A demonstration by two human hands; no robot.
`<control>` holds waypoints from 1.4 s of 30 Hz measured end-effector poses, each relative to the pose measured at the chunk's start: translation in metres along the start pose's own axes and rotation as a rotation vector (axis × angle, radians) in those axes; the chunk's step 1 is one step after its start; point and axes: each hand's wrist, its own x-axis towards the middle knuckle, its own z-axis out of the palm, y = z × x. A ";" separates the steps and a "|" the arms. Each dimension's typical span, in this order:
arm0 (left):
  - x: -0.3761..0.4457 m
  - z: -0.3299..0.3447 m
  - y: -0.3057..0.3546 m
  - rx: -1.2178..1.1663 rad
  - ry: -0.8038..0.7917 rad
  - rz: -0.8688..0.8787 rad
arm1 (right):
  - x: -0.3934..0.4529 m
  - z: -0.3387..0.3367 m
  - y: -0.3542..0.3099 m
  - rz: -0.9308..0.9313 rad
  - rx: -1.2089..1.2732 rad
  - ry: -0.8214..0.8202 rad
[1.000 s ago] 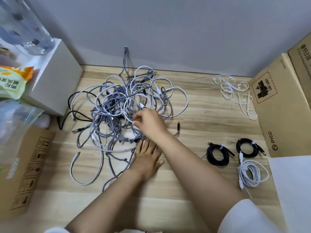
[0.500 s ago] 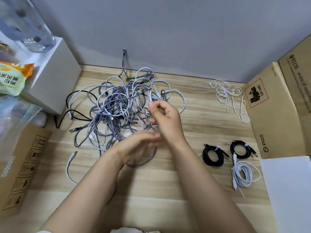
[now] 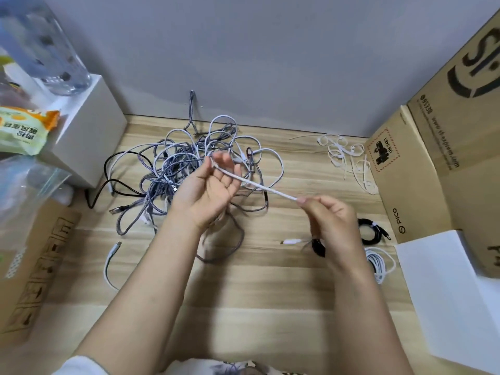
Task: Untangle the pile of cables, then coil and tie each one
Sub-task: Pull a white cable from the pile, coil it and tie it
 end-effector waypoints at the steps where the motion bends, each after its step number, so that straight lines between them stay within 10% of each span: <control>1: -0.001 0.000 0.000 -0.044 0.043 0.021 | -0.002 -0.004 -0.001 0.024 0.042 0.028; 8: -0.002 -0.027 -0.007 -0.157 0.317 0.117 | -0.011 -0.029 -0.021 -0.071 0.636 0.148; 20: -0.032 -0.011 -0.055 0.487 -0.109 0.140 | -0.015 0.038 0.012 -0.139 -0.011 -0.203; 34: -0.024 -0.023 -0.051 0.192 0.102 -0.042 | -0.023 0.050 0.008 -0.070 0.102 -0.260; 42: 0.007 -0.061 -0.016 0.077 0.376 0.021 | -0.055 0.020 -0.055 -0.388 0.256 -0.432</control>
